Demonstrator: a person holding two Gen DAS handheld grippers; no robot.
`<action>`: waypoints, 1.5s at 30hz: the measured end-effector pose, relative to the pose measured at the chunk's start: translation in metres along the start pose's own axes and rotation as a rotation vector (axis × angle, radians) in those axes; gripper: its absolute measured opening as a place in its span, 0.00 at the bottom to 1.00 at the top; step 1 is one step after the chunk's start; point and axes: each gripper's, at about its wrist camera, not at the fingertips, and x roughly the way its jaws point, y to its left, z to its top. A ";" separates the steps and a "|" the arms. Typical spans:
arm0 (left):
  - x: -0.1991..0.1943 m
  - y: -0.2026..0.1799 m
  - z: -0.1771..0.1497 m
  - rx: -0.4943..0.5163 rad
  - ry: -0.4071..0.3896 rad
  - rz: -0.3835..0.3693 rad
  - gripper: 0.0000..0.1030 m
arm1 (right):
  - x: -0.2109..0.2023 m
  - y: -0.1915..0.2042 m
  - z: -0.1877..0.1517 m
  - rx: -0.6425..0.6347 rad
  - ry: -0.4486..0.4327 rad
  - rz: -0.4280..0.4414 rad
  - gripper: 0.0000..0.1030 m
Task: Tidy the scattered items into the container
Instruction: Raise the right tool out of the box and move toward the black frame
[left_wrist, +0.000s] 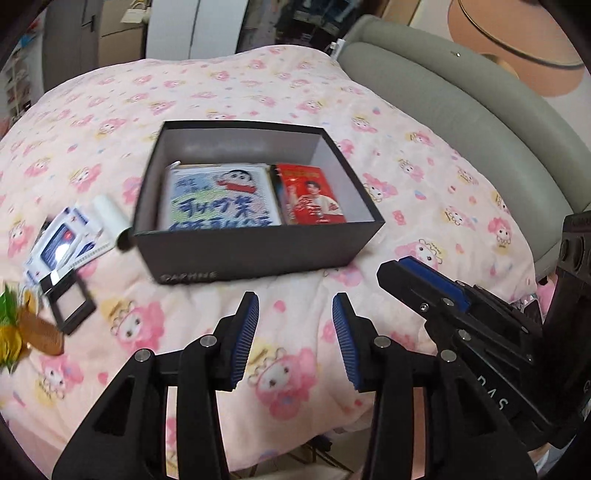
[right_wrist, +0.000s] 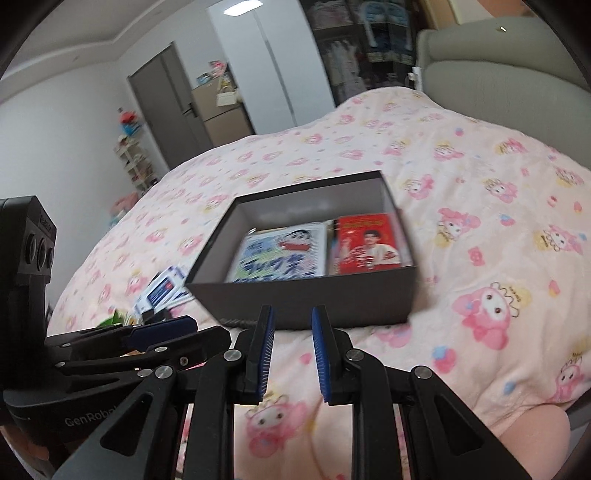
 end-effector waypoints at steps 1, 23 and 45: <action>-0.006 0.003 -0.003 0.002 -0.012 0.015 0.40 | 0.000 0.005 -0.001 -0.011 0.002 0.005 0.17; -0.026 0.089 -0.056 -0.105 -0.034 0.077 0.40 | 0.025 0.099 -0.036 -0.214 0.123 0.050 0.17; -0.023 0.218 -0.097 -0.411 -0.098 0.094 0.38 | 0.123 0.189 -0.060 -0.407 0.321 0.146 0.17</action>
